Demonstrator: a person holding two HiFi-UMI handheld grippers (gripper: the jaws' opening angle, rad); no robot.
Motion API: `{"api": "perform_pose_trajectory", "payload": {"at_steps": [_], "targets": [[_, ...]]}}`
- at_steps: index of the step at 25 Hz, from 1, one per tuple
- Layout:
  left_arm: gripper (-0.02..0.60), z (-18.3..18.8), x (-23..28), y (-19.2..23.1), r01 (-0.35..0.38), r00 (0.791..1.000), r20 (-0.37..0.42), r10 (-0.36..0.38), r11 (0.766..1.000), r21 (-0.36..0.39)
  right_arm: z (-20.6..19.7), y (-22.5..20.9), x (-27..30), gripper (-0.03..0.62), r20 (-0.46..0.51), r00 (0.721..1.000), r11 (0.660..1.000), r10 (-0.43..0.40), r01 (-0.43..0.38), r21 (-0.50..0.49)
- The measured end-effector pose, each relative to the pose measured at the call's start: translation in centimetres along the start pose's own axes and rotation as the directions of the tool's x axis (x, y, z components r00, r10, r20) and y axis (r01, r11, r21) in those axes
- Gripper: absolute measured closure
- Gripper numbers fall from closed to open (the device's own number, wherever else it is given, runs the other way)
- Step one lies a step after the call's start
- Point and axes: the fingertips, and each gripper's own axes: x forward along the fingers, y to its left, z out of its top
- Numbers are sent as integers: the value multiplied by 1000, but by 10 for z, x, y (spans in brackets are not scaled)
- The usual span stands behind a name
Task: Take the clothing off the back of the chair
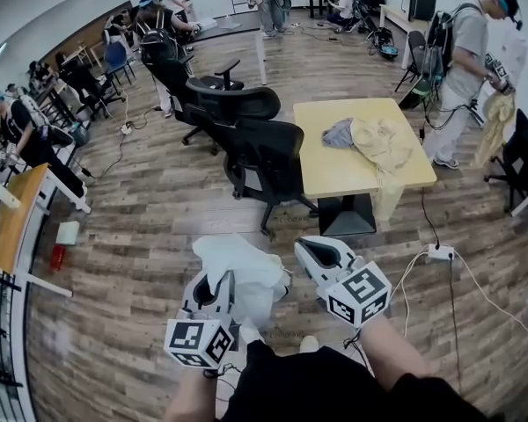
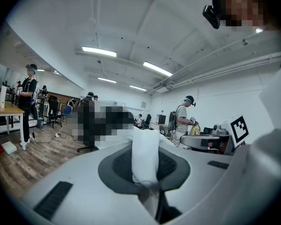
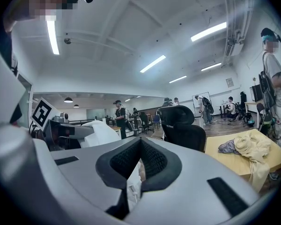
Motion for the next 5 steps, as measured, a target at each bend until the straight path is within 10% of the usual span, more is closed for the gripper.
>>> {"api": "perform_pose_trajectory", "payload": {"at_steps": [5], "targets": [[523, 1, 1, 0, -1, 1000, -1, 1, 1000, -3, 5, -2, 0, 582, -2, 1000, 1000, -12, 12, 3]]}}
